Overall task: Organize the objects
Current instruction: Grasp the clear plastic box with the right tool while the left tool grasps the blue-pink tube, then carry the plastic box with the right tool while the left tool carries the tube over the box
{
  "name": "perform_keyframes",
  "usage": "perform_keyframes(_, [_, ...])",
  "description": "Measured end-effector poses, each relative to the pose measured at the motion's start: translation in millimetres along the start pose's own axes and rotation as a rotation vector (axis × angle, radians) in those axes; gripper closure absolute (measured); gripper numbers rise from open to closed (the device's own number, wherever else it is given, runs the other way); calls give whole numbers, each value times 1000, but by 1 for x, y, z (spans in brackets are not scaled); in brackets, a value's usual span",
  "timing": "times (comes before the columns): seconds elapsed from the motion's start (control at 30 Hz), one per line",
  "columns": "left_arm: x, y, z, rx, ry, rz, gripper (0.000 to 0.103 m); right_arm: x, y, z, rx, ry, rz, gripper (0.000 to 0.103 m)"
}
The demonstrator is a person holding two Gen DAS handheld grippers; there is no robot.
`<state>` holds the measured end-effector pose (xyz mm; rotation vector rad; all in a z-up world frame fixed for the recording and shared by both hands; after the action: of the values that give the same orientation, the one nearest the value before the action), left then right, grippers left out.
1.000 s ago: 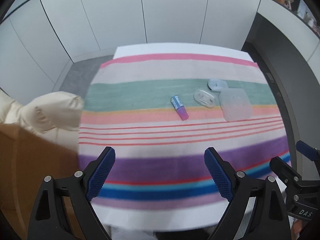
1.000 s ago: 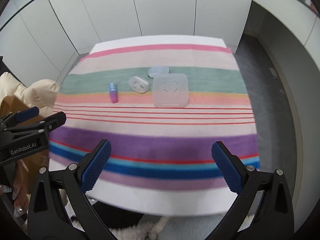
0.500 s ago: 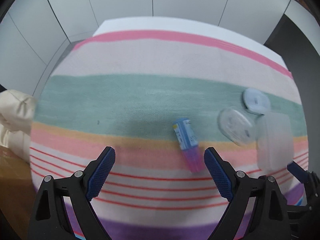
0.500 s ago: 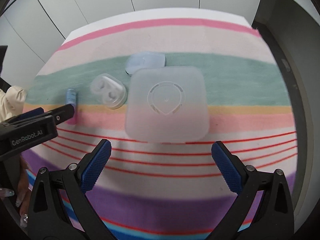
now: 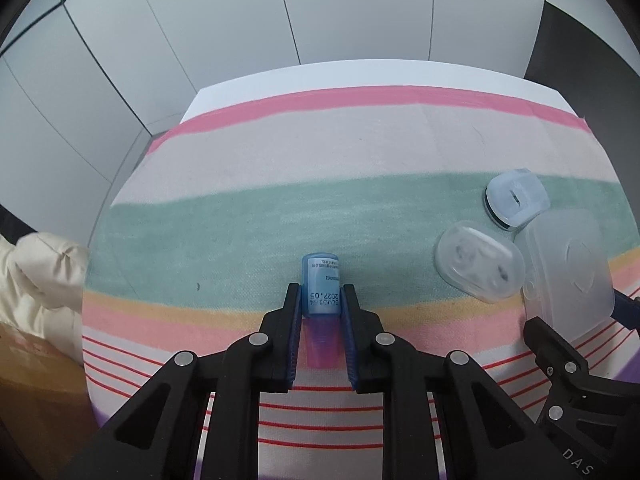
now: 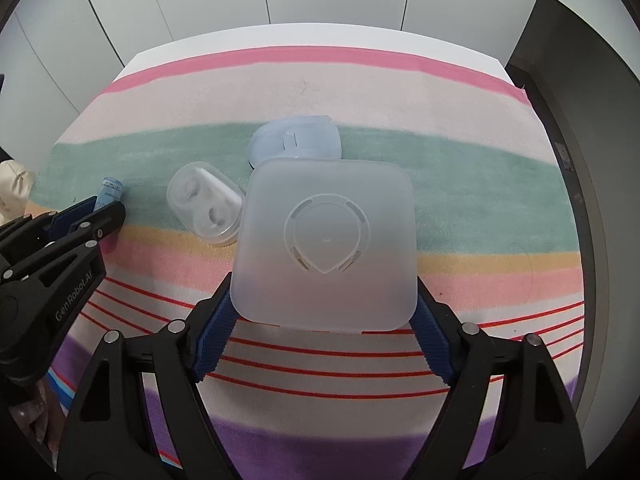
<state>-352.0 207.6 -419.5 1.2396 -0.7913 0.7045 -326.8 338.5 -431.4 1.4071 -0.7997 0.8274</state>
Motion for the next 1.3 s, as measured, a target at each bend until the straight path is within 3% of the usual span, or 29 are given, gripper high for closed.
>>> perform_keyframes(0.37, [19,-14,0,37,-19,34,84,17,17,2,16,-2,-42,21])
perform_keyframes(0.63, [59,1,16,52,-26,5,84,53,29,5,17,-9,-78,21])
perform_keyframes(0.97, [127,32,47,64,-45,-80,84,136,54,17,29,-9,-173,21])
perform_keyframes(1.3, [210,41,67,63,-62,-147,84,217,62,27,27,-3,-247,21])
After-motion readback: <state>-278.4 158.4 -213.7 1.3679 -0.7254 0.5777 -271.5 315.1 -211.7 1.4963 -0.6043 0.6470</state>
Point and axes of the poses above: each gripper's, at about its wrist camera, not at the fingertips, and x roughly against the way its jaws point, z to its left, y to its top, the point moved 8 cm from there along -x, roughly the way its jaws point, and after that the axes turned 8 degrees about -z, right-handed, at the moved point
